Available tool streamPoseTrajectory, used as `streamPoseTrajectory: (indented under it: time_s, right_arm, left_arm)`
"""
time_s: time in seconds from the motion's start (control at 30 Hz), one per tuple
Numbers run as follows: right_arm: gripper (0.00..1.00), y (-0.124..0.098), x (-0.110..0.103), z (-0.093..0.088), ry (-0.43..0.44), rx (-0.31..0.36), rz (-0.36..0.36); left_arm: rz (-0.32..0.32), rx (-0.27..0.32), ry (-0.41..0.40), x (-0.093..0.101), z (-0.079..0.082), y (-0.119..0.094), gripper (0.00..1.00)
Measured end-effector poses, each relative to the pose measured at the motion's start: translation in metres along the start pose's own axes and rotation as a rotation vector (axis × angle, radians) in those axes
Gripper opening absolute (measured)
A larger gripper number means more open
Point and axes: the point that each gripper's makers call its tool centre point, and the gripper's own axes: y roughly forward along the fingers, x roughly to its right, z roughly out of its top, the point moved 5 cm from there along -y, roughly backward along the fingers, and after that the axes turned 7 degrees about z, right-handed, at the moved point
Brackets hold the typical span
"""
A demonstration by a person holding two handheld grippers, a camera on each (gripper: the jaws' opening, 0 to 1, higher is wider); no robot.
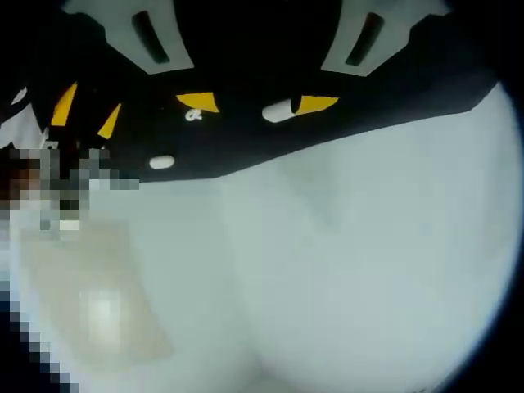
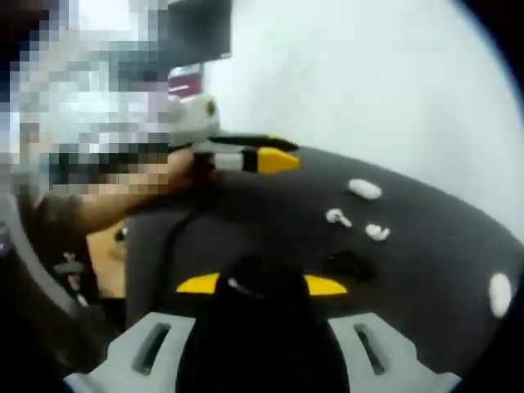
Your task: Pick up three earphones and place each one into its charging case using tactile feedback, ensure that each earphone is properly inserted and securely positioned inside the case.
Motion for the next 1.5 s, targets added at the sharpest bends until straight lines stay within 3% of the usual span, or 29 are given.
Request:
streamPoseTrajectory:
  time_s: [0.27,0.33,0.43,0.63,0.77,0.9,1.03,1.13,1.27,1.33,1.4,1.5]
  right_arm:
    - [0.38,-0.01,-0.007,0.002,-0.174,-0.005,0.322]
    - [0.38,-0.008,-0.003,-0.004,-0.229,-0.06,0.341]
    - [0.38,-0.009,0.005,-0.002,-0.237,-0.041,0.382]
    - [0.39,-0.015,0.025,-0.002,-0.238,-0.041,0.329]
    - [0.41,-0.017,0.018,-0.007,-0.137,0.005,0.397]
    - [0.52,-0.019,0.021,-0.004,0.127,0.086,0.462]
    - [0.47,-0.017,0.039,0.003,0.391,0.15,0.443]
    - [0.36,-0.015,0.047,0.001,0.507,0.134,0.436]
    - [0.33,-0.01,0.039,0.0,0.391,0.083,0.421]
    - [0.32,-0.006,0.032,0.0,0.291,0.061,0.396]
    - [0.32,-0.003,0.023,0.001,0.296,0.057,0.422]
    - [0.32,-0.002,0.017,0.0,0.22,0.083,0.423]
  left_arm:
    - [-0.005,0.003,0.004,0.001,0.001,0.0,0.31]
    - [-0.007,0.001,0.013,0.002,0.001,0.001,0.31]
    - [-0.007,0.001,0.015,0.003,0.001,0.0,0.31]
    - [-0.01,0.001,0.016,0.003,0.001,0.0,0.31]
    - [-0.014,-0.001,0.022,0.005,0.001,0.001,0.31]
    - [-0.016,-0.003,0.026,0.005,0.001,0.001,0.31]
    - [-0.019,-0.006,0.029,0.006,0.0,0.001,0.31]
    - [-0.021,-0.007,0.029,0.007,0.0,0.0,0.31]
    - [-0.022,-0.006,0.029,0.007,0.0,0.001,0.31]
    - [-0.022,-0.007,0.028,0.007,0.0,0.001,0.31]
    - [-0.023,-0.01,0.031,0.007,-0.001,0.001,0.31]
    - [-0.024,-0.011,0.034,0.008,-0.001,0.001,0.31]
